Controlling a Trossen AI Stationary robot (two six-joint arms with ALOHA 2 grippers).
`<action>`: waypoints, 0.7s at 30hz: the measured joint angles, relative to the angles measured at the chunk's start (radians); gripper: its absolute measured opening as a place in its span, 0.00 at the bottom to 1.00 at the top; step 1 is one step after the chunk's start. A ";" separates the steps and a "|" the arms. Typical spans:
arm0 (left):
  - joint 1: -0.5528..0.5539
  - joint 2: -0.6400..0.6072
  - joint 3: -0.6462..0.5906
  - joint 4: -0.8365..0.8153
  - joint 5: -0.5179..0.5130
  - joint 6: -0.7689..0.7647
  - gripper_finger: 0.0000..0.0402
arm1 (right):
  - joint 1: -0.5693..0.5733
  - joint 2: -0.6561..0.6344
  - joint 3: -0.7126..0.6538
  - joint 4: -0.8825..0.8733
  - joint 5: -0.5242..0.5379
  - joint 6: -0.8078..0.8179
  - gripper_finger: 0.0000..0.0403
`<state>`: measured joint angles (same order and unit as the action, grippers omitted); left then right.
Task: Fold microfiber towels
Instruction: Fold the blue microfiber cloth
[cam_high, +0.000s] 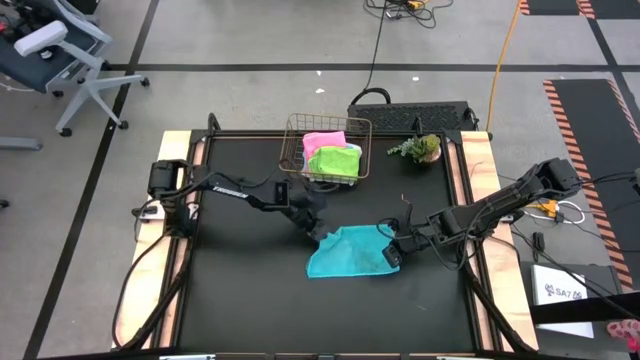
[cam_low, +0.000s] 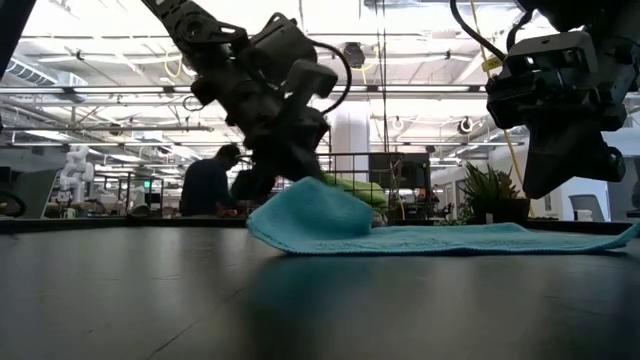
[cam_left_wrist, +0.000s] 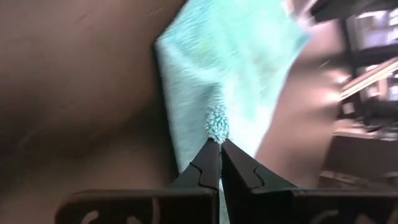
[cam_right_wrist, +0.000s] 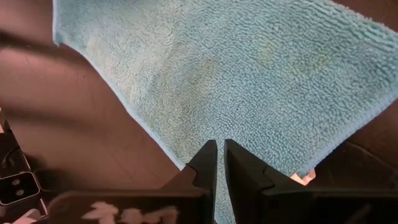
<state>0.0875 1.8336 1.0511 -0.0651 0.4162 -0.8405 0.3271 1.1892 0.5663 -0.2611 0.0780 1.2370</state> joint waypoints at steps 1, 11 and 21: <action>0.000 0.000 0.000 0.028 0.000 -0.012 0.01 | 0.000 0.000 0.000 0.000 0.000 0.000 0.05; -0.001 -0.002 0.002 0.294 -0.034 -0.097 0.01 | 0.001 0.000 0.000 0.040 -0.001 -0.035 0.03; -0.001 -0.002 0.002 0.302 -0.111 -0.138 0.01 | 0.016 -0.046 0.163 -0.086 0.031 -0.210 0.00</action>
<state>0.0866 1.8317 1.0527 0.2371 0.3051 -0.9785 0.3431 1.1437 0.7291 -0.3470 0.1088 1.0273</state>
